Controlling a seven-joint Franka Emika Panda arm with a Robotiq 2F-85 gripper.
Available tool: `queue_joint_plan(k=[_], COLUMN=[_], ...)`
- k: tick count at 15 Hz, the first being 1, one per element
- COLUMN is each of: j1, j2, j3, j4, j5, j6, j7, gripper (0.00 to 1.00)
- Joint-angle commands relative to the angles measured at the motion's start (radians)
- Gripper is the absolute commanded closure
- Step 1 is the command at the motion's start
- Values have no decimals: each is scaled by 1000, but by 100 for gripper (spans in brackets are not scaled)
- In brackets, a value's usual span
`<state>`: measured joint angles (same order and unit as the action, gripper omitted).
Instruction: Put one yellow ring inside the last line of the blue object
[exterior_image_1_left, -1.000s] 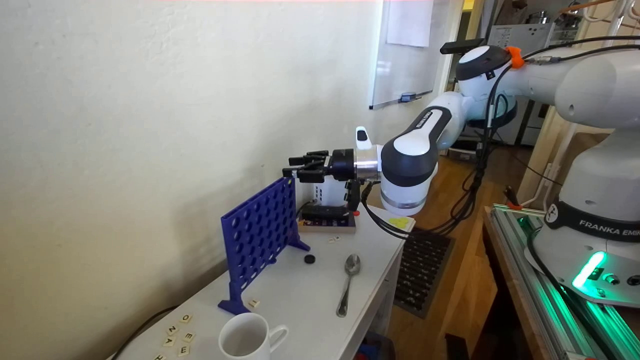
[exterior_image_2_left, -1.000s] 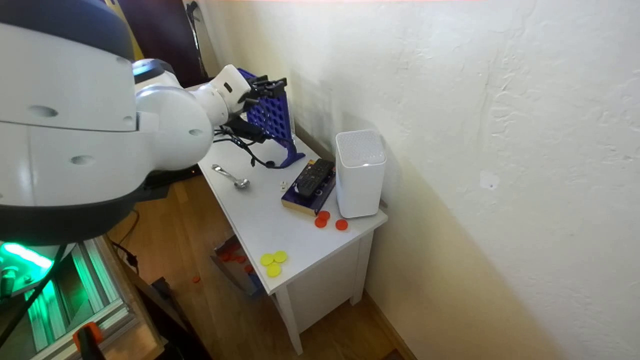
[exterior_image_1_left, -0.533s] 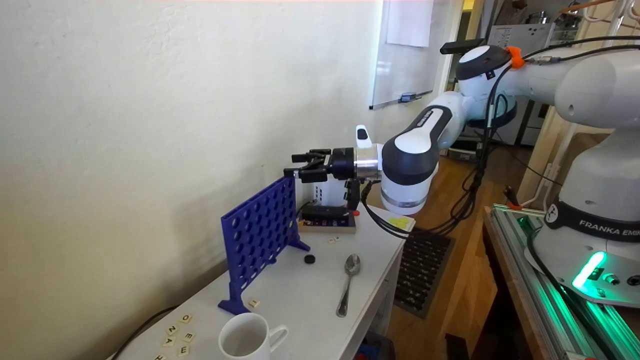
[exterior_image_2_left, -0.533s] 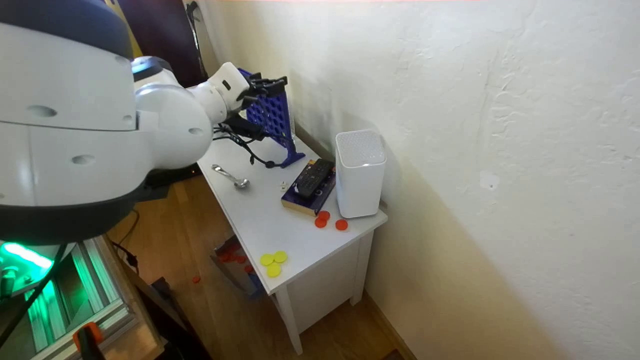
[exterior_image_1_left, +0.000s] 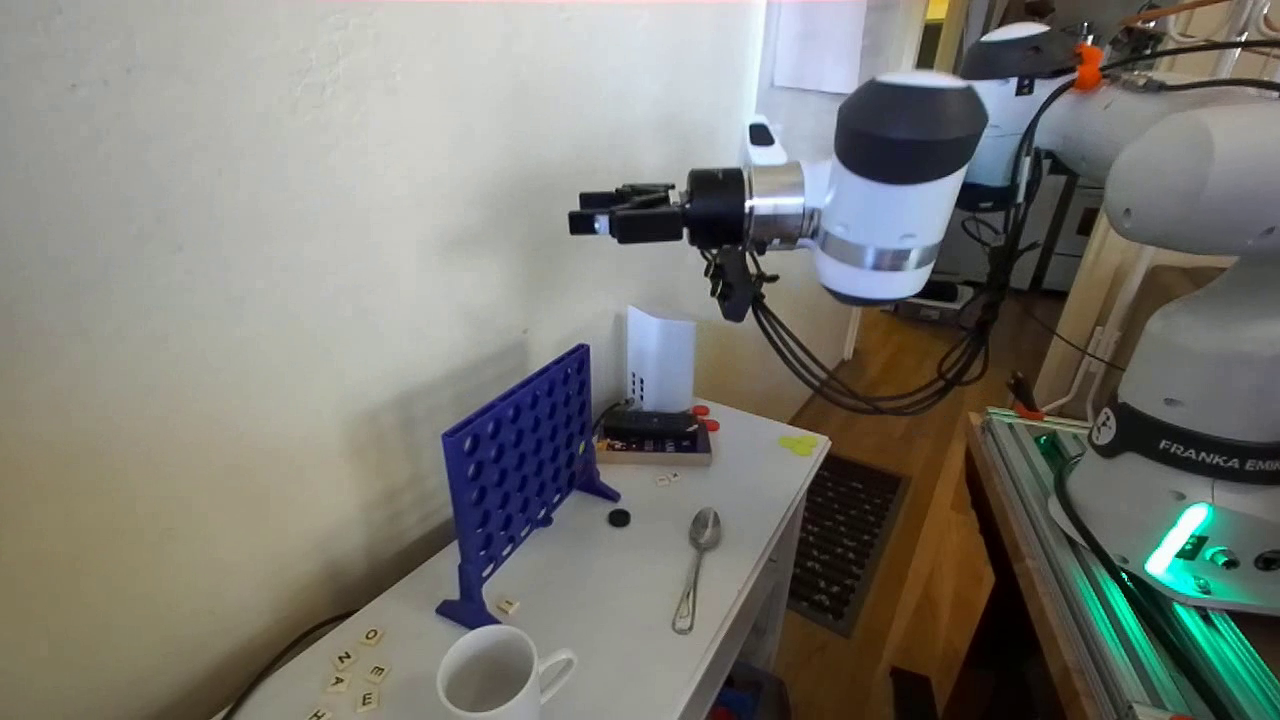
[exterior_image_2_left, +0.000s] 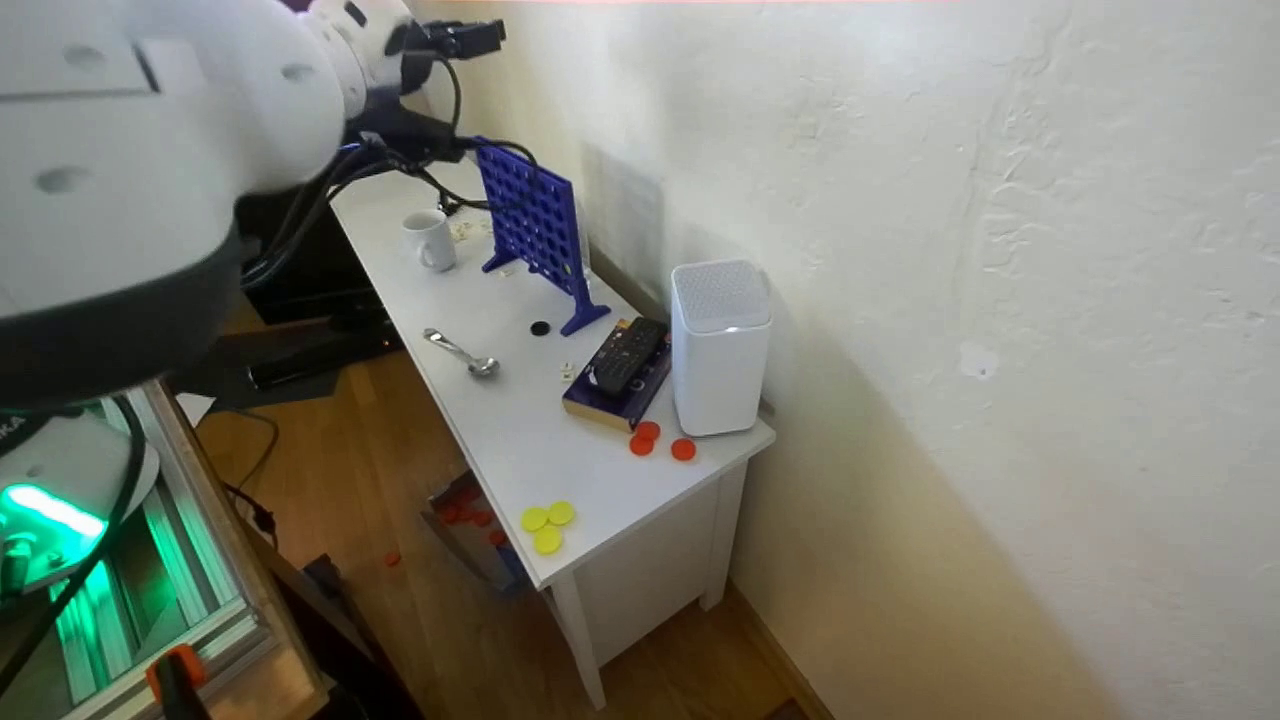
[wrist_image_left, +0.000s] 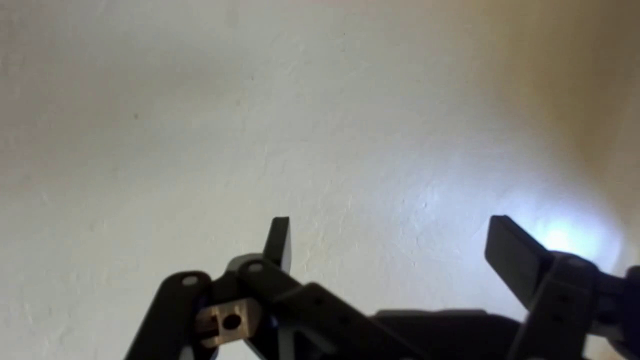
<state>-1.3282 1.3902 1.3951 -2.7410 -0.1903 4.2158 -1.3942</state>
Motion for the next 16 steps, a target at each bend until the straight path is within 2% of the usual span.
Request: queue_joint_plan(k=[1, 6, 9, 10, 11, 14, 15, 16], j1=[-17, -197, -396, -451, -542, -733, -680, -728], j2=[-239, -467, -604, -595, -633, -601, -616, -616], j3=[213, 556, 757, 827, 892, 1010, 980, 1001], j4=[-15, -6, 11, 25, 29, 53, 13, 14], j5=[266, 658, 874, 971, 1039, 1276, 1139, 1151], j6=[15, 0, -80, -100, -145, -292, -236, -269], j7=[-42, -56, -33, -97, -94, -224, -111, -123], gripper=[0, 0, 0, 0, 0, 0, 0, 0])
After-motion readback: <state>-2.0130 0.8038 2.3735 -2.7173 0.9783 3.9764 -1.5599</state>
